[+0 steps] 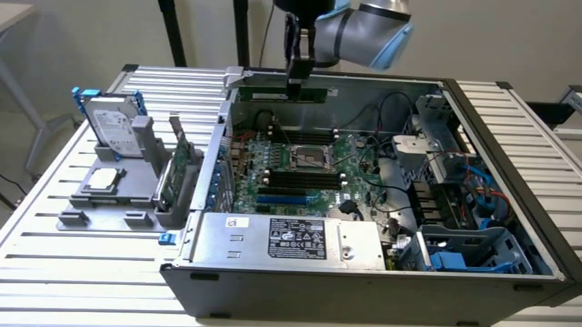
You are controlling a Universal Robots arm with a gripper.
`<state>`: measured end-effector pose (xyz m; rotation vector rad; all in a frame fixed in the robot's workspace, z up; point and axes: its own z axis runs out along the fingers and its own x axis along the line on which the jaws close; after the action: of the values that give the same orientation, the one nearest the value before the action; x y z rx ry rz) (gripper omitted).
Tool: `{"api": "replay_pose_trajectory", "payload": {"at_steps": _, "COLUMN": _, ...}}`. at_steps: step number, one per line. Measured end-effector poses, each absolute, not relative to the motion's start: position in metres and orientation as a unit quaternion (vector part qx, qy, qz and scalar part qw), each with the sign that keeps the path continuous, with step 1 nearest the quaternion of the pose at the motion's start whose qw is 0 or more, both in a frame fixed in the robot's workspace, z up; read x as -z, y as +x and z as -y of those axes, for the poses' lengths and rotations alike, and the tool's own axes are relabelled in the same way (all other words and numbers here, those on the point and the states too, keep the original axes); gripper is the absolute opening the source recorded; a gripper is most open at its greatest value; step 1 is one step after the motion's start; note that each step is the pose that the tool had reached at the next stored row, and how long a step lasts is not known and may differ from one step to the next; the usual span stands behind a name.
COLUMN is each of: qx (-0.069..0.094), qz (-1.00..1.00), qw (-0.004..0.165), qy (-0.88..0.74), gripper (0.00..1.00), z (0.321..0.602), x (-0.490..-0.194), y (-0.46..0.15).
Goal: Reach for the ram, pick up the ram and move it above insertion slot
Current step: 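Pick up the ram and move it above insertion slot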
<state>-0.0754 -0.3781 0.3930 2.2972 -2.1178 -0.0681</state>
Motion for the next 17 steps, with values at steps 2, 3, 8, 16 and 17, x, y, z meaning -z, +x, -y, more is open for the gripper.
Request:
{"api": "replay_pose_trajectory", "payload": {"at_steps": 2, "qx": 0.023, "qz": 0.678, "qw": 0.007, "qy": 0.734, "gripper": 0.13, "z": 0.378, "x": -0.39, "y": -0.069}}
{"api": "replay_pose_trajectory", "payload": {"at_steps": 3, "qx": 0.024, "qz": 0.68, "qw": 0.006, "qy": 0.733, "gripper": 0.13, "z": 0.378, "x": -0.388, "y": -0.067}}
{"api": "replay_pose_trajectory", "payload": {"at_steps": 8, "qx": 0.03, "qz": 0.695, "qw": -0.001, "qy": 0.718, "gripper": 0.13, "z": 0.378, "x": -0.382, "y": -0.065}}
{"api": "replay_pose_trajectory", "payload": {"at_steps": 16, "qx": 0.036, "qz": 0.712, "qw": -0.008, "qy": 0.701, "gripper": 0.13, "z": 0.378, "x": -0.376, "y": -0.057}}
{"api": "replay_pose_trajectory", "payload": {"at_steps": 17, "qx": 0.036, "qz": 0.713, "qw": -0.008, "qy": 0.7, "gripper": 0.13, "z": 0.378, "x": -0.375, "y": -0.056}}
